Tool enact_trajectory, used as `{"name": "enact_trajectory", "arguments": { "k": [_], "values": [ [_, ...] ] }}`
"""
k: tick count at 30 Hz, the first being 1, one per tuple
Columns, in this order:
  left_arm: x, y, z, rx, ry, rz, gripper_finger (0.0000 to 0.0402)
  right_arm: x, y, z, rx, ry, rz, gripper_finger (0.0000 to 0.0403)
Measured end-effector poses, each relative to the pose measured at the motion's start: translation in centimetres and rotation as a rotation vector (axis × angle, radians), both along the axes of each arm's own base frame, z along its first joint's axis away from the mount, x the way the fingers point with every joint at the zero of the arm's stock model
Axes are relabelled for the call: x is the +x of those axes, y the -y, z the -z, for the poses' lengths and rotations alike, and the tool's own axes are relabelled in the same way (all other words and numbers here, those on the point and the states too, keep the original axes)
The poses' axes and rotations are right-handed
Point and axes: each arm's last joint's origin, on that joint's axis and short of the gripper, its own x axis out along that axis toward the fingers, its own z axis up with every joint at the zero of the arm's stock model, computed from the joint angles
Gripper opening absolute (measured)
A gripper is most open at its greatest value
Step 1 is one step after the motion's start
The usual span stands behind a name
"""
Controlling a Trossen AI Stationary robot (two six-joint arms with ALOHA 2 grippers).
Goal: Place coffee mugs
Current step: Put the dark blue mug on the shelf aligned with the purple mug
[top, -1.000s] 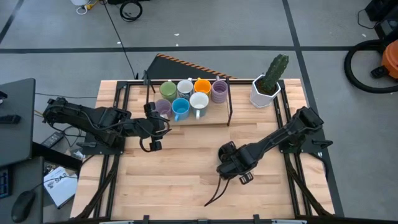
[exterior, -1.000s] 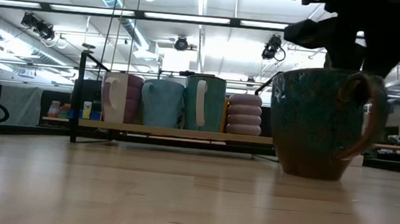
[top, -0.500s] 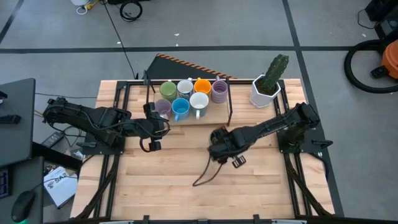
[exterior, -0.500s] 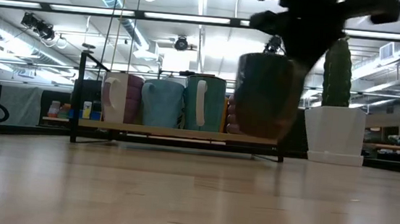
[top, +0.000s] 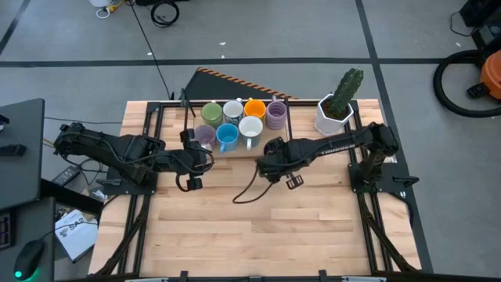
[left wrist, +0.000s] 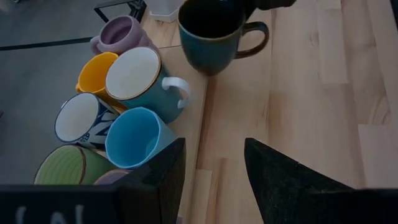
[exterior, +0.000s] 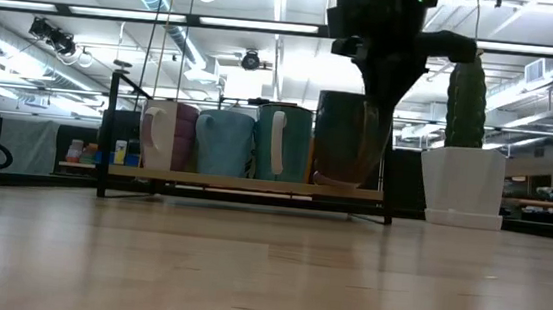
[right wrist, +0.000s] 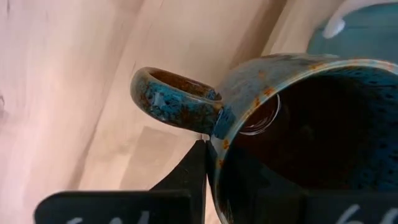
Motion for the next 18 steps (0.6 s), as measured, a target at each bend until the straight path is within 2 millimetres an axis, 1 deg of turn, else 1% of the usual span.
{"name": "enact_trajectory", "arguments": {
  "k": [18],
  "values": [
    [-0.1,0.0,0.0,0.002,-0.006,0.000,0.0172,0.1,5.5,0.0,-0.001,-0.048,0.004,0.0043]
  ]
}}
